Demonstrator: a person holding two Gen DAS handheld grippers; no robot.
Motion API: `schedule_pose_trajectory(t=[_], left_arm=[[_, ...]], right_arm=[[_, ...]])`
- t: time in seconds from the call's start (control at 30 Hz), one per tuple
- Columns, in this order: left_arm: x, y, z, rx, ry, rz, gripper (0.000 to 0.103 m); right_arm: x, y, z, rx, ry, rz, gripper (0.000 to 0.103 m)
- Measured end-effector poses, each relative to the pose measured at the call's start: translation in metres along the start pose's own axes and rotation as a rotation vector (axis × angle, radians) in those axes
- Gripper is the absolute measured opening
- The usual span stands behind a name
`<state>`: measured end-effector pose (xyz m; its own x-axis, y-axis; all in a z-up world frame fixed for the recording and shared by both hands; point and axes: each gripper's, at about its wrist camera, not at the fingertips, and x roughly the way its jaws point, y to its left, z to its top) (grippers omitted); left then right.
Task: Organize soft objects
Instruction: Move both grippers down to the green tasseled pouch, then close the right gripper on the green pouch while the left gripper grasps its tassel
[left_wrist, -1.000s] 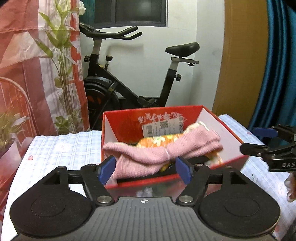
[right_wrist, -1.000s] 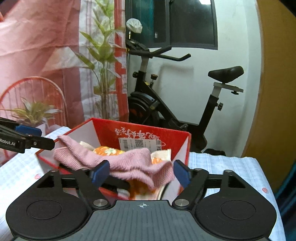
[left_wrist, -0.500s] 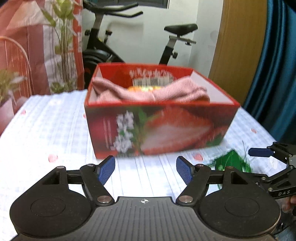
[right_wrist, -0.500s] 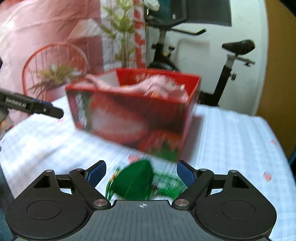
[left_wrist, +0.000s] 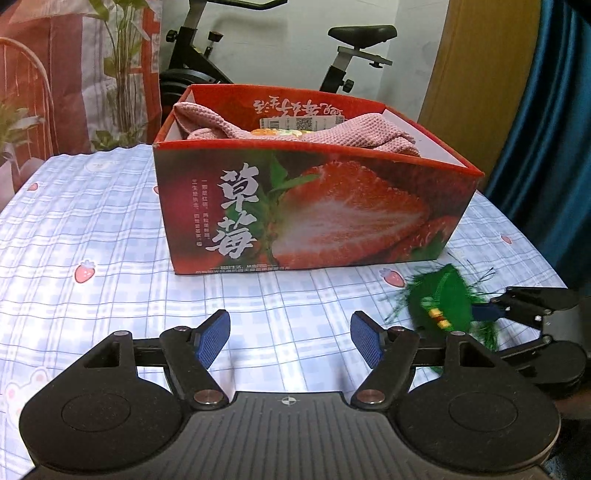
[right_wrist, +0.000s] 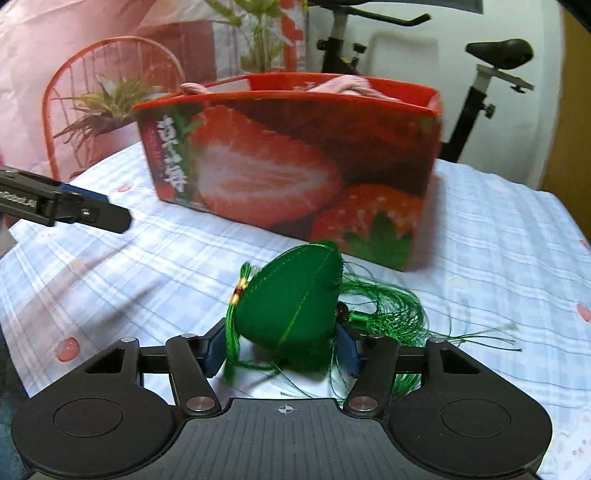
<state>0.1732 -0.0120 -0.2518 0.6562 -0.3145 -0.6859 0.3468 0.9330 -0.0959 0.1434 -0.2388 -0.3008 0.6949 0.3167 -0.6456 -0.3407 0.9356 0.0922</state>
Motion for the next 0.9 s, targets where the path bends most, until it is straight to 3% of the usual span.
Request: schedule_pose_trajectory(t=[0.3,0.6,0.9], left_arm=[[0.000,-0.006,-0.001,-0.022,-0.006,-0.037,0.074],[-0.001,-0.008,0.002,-0.041,-0.022,-0.069,0.073],[0.008,-0.026,0.007,-0.038,-0.007,-0.183,0.068]], right_arm=[[0.017,0.030,0.015,-0.078,0.019,0.052,0.054],[0.025,0.038,0.022,-0.078,0.018,0.061,0.054],[0.028,0.038,0.021,-0.083,-0.002,0.066,0.051]])
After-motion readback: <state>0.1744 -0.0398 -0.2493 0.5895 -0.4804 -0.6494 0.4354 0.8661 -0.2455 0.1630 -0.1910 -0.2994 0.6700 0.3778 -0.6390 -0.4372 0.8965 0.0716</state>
